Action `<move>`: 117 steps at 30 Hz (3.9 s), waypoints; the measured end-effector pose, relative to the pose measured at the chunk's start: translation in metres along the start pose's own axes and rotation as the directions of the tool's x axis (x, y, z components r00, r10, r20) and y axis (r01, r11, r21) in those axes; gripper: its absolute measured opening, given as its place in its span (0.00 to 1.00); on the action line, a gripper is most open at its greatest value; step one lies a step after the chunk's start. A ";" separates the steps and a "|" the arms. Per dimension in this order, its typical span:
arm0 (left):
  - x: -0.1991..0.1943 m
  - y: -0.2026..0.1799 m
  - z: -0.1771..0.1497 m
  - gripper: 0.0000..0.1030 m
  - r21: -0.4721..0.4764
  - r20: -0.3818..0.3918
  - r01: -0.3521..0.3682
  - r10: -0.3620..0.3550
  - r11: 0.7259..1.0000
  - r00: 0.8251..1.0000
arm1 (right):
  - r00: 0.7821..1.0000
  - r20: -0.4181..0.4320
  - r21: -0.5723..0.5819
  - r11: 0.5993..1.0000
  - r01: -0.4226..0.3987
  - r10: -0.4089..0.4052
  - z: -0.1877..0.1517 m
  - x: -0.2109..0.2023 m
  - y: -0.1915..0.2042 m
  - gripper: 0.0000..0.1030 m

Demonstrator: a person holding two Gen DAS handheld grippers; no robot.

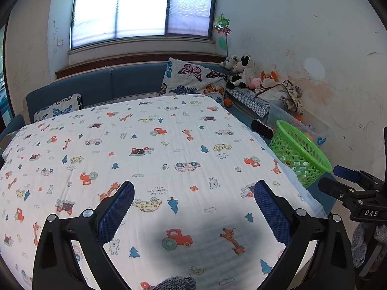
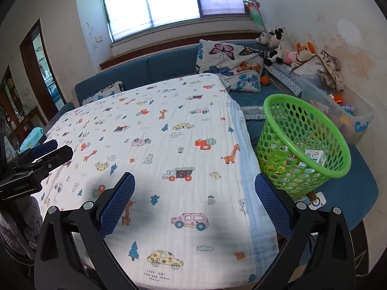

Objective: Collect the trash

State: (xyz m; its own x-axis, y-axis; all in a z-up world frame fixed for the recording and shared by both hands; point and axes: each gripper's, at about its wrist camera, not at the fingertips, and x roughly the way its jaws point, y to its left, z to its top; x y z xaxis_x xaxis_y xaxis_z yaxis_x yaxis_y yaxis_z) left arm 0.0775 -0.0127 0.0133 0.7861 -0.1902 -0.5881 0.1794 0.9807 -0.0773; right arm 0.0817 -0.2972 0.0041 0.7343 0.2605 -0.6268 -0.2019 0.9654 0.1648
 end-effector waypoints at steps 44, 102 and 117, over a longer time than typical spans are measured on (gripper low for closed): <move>0.003 -0.002 -0.004 0.93 0.005 0.014 -0.010 0.010 1.000 1.000 | 1.000 0.002 0.001 1.000 0.003 -0.003 0.000 0.001 -0.001 0.96; 0.006 0.002 -0.009 0.93 -0.016 0.001 -0.028 0.028 0.999 1.000 | 1.000 -0.004 0.011 1.000 -0.001 0.001 -0.005 0.006 0.002 0.96; 0.008 0.002 -0.009 0.93 -0.017 -0.004 -0.029 0.029 0.999 1.000 | 1.000 -0.004 0.013 1.000 -0.003 0.003 -0.007 0.008 0.003 0.96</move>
State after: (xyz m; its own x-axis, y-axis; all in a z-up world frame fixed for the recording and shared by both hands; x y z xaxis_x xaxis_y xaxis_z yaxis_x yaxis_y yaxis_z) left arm 0.0787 -0.0116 0.0010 0.7887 -0.1613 -0.5933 0.1464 0.9865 -0.0735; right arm 0.0830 -0.2920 -0.0057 0.7310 0.2633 -0.6296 -0.1955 0.9647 0.1765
